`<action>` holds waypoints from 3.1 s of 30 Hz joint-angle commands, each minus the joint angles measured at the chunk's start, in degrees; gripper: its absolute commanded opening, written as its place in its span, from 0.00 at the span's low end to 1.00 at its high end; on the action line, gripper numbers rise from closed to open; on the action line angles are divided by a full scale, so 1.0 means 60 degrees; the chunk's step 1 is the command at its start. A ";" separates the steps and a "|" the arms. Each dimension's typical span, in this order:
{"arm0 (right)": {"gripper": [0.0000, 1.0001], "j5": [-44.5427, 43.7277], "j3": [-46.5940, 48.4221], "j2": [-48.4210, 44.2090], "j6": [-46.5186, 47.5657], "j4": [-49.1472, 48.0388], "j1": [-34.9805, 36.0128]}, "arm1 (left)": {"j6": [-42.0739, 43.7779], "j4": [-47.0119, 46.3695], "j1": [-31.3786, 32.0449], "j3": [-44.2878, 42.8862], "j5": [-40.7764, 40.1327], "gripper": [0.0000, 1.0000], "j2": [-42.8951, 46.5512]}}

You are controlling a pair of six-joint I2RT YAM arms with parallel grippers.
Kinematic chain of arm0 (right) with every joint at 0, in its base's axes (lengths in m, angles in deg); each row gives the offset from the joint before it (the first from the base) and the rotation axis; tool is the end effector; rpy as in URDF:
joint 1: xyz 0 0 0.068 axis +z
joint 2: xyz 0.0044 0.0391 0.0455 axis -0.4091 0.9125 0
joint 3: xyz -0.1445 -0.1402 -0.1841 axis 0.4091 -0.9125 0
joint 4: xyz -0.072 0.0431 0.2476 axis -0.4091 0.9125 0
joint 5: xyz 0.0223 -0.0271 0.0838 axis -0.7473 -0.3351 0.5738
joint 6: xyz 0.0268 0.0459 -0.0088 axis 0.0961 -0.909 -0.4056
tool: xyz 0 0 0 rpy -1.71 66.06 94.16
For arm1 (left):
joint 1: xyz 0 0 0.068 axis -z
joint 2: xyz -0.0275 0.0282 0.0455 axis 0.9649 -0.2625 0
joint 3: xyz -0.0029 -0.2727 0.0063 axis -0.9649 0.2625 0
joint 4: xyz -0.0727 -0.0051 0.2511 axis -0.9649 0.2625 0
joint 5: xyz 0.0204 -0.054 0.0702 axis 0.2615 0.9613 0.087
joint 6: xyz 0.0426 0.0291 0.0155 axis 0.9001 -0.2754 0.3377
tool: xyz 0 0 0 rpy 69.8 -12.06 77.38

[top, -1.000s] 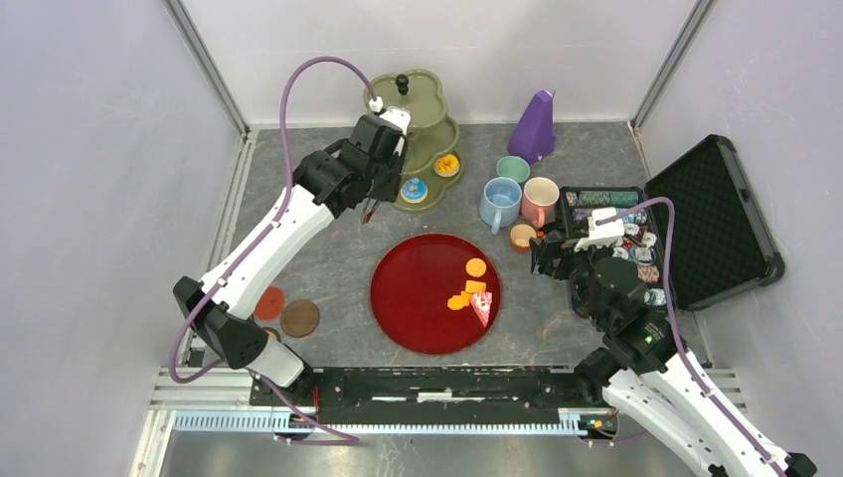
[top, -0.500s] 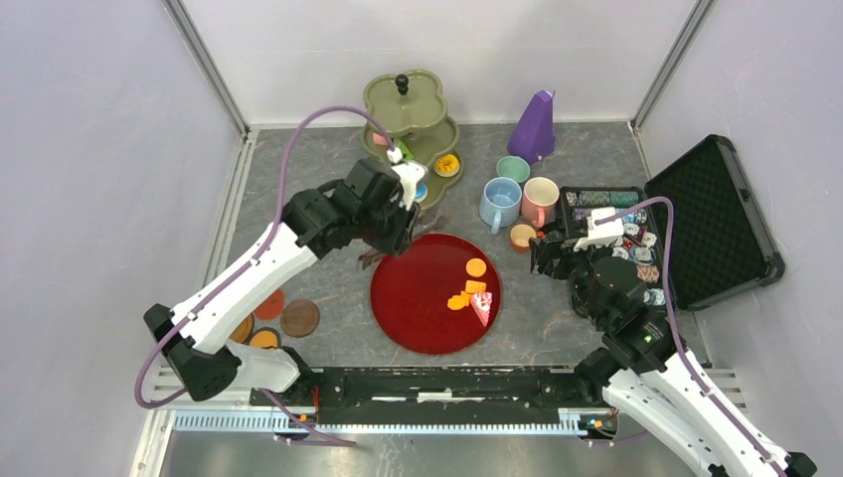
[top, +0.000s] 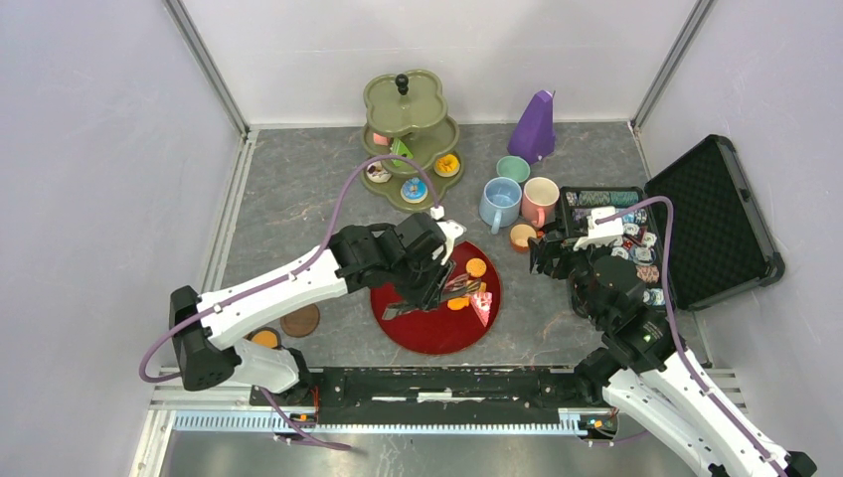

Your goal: Serve the afternoon tea

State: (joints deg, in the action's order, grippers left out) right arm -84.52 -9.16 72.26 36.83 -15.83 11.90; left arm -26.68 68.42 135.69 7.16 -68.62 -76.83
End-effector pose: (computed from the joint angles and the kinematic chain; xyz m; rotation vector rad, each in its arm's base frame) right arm 0.1131 0.0643 0.3025 -0.0355 1.7465 0.2636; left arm 0.1316 -0.2383 0.3297 0.9627 2.4944 -0.5306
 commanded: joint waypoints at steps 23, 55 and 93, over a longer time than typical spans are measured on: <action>0.98 0.0768 -0.0205 -0.1265 0.0252 0.0051 0.0025 | -0.6006 -0.1051 0.2489 0.0228 -0.2315 0.47 -0.1138; 0.98 0.1037 -0.0617 -0.1814 -0.0094 0.0491 0.0026 | -0.6387 -0.1450 0.2877 0.0220 -0.3200 0.55 -0.2034; 0.98 0.0469 -0.0430 -0.0898 0.0072 0.0256 0.0026 | -0.4045 -0.0340 0.2795 -0.0762 -0.5231 0.31 -0.1176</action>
State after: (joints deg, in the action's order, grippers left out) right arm -79.51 -12.72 65.31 36.66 -11.63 11.90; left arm -57.28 66.41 152.69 7.33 -95.20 -88.54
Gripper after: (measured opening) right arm 0.980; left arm 0.425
